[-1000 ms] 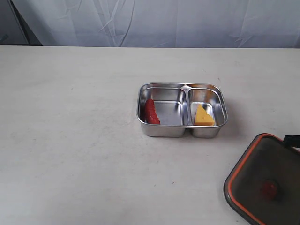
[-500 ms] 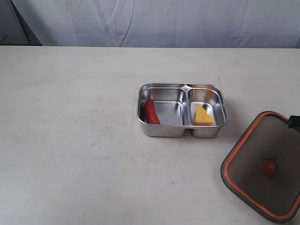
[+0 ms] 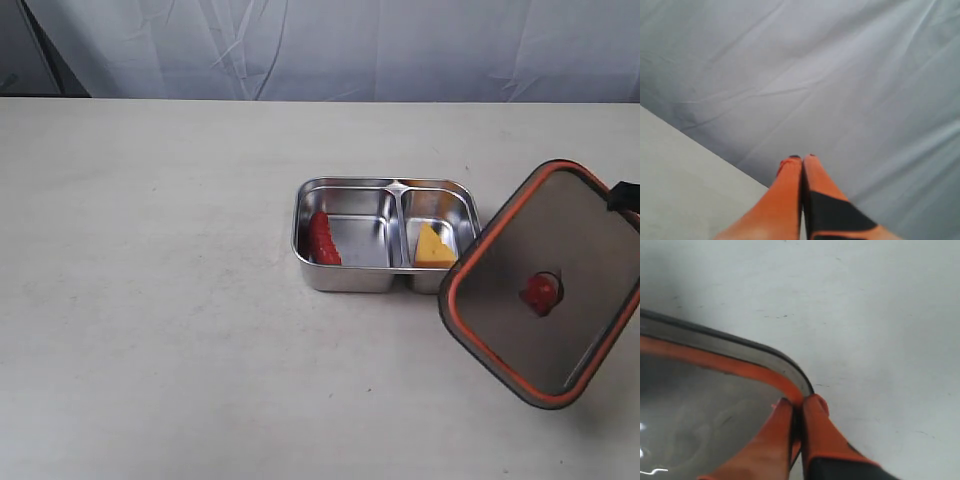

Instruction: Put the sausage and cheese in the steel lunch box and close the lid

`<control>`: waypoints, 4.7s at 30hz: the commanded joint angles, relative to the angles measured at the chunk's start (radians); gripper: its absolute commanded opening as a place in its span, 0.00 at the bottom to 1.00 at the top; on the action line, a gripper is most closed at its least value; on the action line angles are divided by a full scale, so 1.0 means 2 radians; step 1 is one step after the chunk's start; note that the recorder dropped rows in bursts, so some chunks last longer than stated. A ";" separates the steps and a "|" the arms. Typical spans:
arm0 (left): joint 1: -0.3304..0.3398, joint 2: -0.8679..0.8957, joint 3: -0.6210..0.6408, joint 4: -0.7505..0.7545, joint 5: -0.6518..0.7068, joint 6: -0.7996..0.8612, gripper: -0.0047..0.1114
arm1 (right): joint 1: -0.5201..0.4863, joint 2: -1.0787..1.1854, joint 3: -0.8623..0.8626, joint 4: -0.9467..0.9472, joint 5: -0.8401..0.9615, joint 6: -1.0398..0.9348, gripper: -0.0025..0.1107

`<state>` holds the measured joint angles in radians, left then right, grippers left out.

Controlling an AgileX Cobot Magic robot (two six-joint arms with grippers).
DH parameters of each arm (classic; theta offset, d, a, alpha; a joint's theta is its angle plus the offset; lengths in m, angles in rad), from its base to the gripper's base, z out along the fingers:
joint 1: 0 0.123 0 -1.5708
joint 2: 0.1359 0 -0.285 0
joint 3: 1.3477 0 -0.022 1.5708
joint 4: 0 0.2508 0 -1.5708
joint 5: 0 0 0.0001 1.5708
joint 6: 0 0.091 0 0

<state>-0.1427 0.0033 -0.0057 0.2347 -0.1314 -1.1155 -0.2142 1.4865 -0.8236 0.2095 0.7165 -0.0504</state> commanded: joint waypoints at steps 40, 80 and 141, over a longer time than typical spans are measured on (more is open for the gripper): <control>-0.095 0.536 -0.241 0.513 -0.359 -0.306 0.48 | 0.177 -0.038 -0.046 0.291 -0.011 -0.289 0.01; -0.149 0.702 -0.355 0.577 -0.309 -0.329 0.35 | 0.225 -0.038 -0.071 0.291 0.003 -0.302 0.01; -0.157 0.702 -0.465 0.755 0.015 -0.134 0.04 | 0.192 -0.185 -0.071 0.163 -0.025 -0.157 0.38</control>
<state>-0.4386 1.4136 -0.9293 1.7476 -0.1959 -1.5221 0.1761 1.1363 -0.9606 0.5628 0.6759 -0.3892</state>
